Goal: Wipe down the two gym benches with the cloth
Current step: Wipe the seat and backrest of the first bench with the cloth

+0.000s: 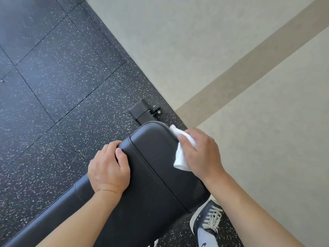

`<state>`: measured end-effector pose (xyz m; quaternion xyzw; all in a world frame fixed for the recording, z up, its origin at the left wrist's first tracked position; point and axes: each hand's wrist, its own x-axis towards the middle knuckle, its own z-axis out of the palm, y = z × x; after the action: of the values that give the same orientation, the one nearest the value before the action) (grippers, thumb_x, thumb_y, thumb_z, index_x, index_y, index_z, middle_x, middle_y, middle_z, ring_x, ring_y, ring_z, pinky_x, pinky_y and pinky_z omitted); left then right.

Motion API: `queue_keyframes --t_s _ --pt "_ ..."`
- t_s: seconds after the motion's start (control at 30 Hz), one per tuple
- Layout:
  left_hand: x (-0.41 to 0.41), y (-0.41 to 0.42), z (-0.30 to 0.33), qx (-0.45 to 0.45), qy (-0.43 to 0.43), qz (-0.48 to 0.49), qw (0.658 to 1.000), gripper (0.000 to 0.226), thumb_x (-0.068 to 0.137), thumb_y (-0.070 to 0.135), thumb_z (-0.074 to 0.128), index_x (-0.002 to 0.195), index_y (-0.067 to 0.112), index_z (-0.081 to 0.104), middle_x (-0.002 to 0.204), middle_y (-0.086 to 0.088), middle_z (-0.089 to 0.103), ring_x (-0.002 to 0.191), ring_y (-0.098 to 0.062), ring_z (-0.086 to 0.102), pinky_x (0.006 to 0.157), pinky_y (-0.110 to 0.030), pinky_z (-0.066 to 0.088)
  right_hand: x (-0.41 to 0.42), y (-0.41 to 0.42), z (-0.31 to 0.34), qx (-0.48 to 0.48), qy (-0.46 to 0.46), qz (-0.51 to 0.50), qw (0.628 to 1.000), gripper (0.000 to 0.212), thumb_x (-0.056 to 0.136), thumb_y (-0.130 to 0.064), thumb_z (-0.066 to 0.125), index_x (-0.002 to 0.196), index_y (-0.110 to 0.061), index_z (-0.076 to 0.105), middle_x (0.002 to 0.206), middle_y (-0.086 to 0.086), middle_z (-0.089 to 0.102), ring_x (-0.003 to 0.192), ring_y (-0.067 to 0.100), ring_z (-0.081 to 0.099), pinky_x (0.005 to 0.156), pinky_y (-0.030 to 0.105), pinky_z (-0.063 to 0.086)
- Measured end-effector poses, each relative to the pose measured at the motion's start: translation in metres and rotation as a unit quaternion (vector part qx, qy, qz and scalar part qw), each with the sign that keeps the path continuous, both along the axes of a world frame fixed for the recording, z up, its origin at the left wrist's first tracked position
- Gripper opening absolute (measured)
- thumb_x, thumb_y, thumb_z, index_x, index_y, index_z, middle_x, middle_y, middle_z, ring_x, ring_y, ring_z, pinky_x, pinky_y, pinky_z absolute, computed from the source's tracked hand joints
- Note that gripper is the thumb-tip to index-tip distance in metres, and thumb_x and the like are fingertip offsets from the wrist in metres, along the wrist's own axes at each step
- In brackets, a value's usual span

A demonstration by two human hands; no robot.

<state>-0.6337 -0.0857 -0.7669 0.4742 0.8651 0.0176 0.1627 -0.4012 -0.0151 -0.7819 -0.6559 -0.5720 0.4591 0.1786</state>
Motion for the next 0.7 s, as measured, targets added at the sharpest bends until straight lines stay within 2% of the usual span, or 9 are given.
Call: queue_keyframes --t_s 0.1,0.27,0.43,0.57,0.67,0.7 --pt "0.001 0.0 -0.001 0.006 0.004 0.009 1.0 0.048 0.097 0.04 0.022 0.113 0.024 0.065 0.106 0.002 0.069 0.095 -0.031 0.06 0.08 -0.044 0.043 -0.029 0.035 -0.002 -0.022 0.021 0.006 1.0 0.034 0.097 -0.046 0.059 0.075 -0.021 0.058 0.071 -0.005 0.057 0.072 0.019 0.054 0.065 0.035 0.043" --pt "0.001 -0.001 -0.003 0.013 0.006 0.014 1.0 0.05 0.097 0.04 0.022 0.112 0.023 0.066 0.103 -0.001 0.07 0.095 -0.034 0.06 0.078 -0.044 0.04 -0.002 0.012 0.001 -0.027 0.066 0.001 0.997 0.035 0.099 -0.045 0.059 0.075 -0.019 0.056 0.071 -0.003 0.056 0.07 0.015 0.053 0.064 0.031 0.043" --pt "0.002 -0.002 -0.003 0.024 0.007 0.016 1.0 0.051 0.096 0.042 0.02 0.111 0.026 0.066 0.096 -0.002 0.068 0.089 -0.036 0.059 0.074 -0.042 0.038 0.058 -0.069 0.002 0.005 0.031 -0.027 0.999 0.021 0.104 -0.038 0.056 0.085 -0.029 0.059 0.081 -0.008 0.057 0.077 0.015 0.058 0.065 0.032 0.048" --pt "0.002 -0.003 -0.002 0.023 0.004 0.016 1.0 0.056 0.094 0.044 0.016 0.112 0.026 0.065 0.096 -0.006 0.068 0.09 -0.037 0.058 0.076 -0.045 0.04 0.058 -0.112 0.008 0.027 0.004 -0.09 0.996 0.014 0.104 -0.041 0.049 0.095 -0.036 0.058 0.088 -0.011 0.057 0.078 0.014 0.06 0.065 0.028 0.047" --pt "-0.001 -0.004 -0.003 0.031 0.004 0.017 0.999 0.059 0.092 0.047 0.013 0.111 0.025 0.064 0.098 -0.008 0.069 0.09 -0.036 0.058 0.077 -0.045 0.039 0.043 -0.096 0.007 0.084 -0.057 -0.109 0.989 0.018 0.101 -0.038 0.052 0.091 -0.026 0.061 0.084 -0.011 0.054 0.072 0.011 0.054 0.062 0.034 0.047" --pt "-0.001 -0.005 -0.003 0.034 0.005 0.016 0.999 0.06 0.092 0.048 0.012 0.11 0.024 0.064 0.098 -0.008 0.069 0.091 -0.037 0.058 0.077 -0.045 0.039 0.039 -0.084 0.004 0.098 -0.071 -0.107 0.987 0.021 0.101 -0.037 0.053 0.088 -0.022 0.061 0.083 -0.01 0.054 0.071 0.015 0.054 0.062 0.038 0.048"
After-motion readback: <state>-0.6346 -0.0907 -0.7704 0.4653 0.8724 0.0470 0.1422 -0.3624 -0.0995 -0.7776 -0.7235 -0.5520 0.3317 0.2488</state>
